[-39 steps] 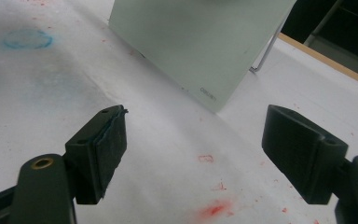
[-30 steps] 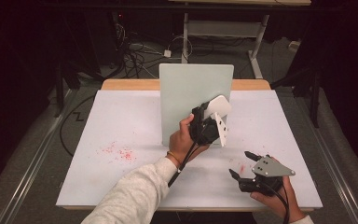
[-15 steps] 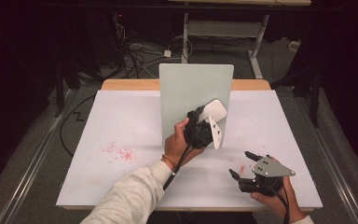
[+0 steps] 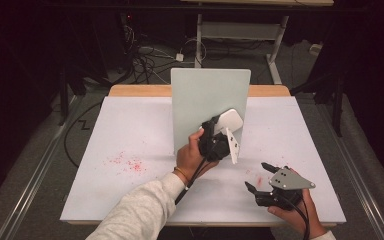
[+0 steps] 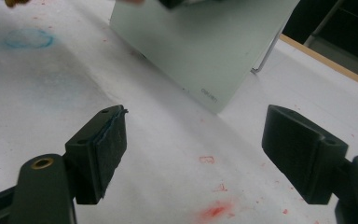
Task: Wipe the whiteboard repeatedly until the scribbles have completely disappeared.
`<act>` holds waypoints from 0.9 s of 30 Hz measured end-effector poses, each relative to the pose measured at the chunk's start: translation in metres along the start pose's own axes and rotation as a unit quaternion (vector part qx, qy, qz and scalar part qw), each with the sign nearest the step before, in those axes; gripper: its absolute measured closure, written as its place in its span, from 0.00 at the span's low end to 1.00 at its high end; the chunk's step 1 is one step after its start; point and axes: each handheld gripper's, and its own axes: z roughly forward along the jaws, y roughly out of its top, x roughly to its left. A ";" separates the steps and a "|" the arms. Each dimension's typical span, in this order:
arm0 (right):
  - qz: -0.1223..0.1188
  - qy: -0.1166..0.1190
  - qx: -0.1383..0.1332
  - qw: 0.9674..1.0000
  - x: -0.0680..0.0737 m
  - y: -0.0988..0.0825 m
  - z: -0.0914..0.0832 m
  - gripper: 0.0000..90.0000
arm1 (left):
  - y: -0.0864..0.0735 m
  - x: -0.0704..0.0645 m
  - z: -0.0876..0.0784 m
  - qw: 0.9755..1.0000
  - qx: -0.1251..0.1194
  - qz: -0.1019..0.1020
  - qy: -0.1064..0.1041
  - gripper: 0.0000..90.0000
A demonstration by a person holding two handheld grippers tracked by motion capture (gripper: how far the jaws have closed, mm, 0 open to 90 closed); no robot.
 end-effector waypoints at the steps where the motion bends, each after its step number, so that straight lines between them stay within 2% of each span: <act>1: -0.001 0.000 -0.001 1.000 0.000 0.000 0.000 0.25 | 0.000 -0.006 0.001 1.000 0.000 0.006 -0.002 0.32; 4: 0.002 0.000 -0.002 1.000 -0.001 0.000 -0.001 0.25 | -0.001 -0.021 0.002 1.000 0.004 0.024 -0.011 0.32; 6: 0.002 0.001 -0.001 1.000 -0.002 -0.001 -0.001 0.25 | -0.001 -0.028 0.003 1.000 0.003 0.026 -0.014 0.32; 9: 0.003 0.000 0.002 1.000 -0.003 -0.003 -0.002 0.25 | 0.000 -0.032 0.004 0.999 0.001 0.027 -0.021 0.32; 13: 0.007 -0.004 -0.002 1.000 -0.006 -0.004 -0.004 0.25 | 0.007 -0.023 0.005 0.999 -0.002 0.018 -0.035 0.32; 15: 0.008 -0.005 0.000 1.000 -0.006 -0.005 -0.004 0.25 | 0.012 -0.013 0.005 1.000 -0.009 -0.005 -0.030 0.32; 19: 0.006 -0.002 0.002 1.000 -0.006 -0.006 -0.004 0.25 | 0.022 0.016 0.004 0.999 -0.015 -0.042 -0.022 0.32; 21: 0.006 0.000 0.002 1.000 -0.005 -0.006 -0.004 0.25 | 0.025 0.023 0.003 0.999 -0.014 -0.048 -0.017 0.32; 23: 0.006 0.001 0.002 1.000 -0.005 -0.006 -0.003 0.25 | 0.023 0.020 0.003 0.999 -0.011 -0.041 -0.013 0.32; 27: 0.006 -0.001 0.002 1.000 -0.005 -0.006 -0.004 0.25 | 0.013 -0.002 0.004 1.000 -0.008 -0.017 -0.017 0.32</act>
